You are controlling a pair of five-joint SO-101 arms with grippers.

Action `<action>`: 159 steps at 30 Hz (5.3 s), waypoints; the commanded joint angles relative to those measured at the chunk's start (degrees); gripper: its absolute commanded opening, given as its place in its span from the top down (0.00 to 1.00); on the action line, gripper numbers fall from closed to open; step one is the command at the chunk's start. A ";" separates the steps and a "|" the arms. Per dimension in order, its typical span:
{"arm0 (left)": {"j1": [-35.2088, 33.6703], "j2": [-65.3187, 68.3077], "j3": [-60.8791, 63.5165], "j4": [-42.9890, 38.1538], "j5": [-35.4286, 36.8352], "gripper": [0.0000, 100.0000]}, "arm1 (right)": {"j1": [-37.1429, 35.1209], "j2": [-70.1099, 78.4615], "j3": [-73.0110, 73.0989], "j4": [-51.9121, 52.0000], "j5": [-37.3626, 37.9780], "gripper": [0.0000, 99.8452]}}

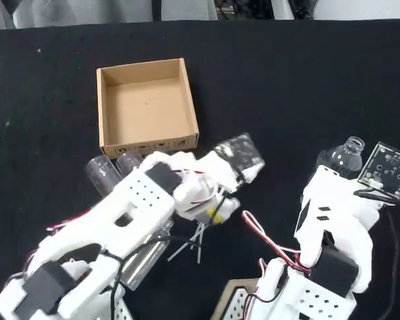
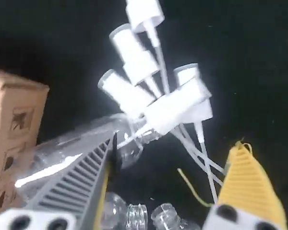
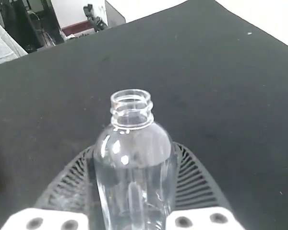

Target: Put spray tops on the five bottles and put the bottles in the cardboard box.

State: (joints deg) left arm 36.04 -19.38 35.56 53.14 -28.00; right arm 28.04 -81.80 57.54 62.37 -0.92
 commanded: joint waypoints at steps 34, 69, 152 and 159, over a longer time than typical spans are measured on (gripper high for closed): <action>3.21 17.32 -13.05 -1.49 -0.97 0.92 | 1.41 -1.36 -0.31 -1.85 0.00 0.98; 2.33 -6.68 -4.00 -0.18 8.70 0.92 | 1.32 -1.36 -0.22 -1.85 0.00 0.98; -1.89 34.46 -32.40 15.82 3.87 0.89 | 1.32 -1.36 0.31 -1.85 0.79 0.98; -1.80 33.85 -32.75 16.79 4.22 0.91 | 1.32 -1.36 0.31 -1.85 0.79 0.98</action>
State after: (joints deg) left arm 34.46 15.25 5.41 68.79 -24.13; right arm 28.04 -81.80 57.54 62.37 -0.75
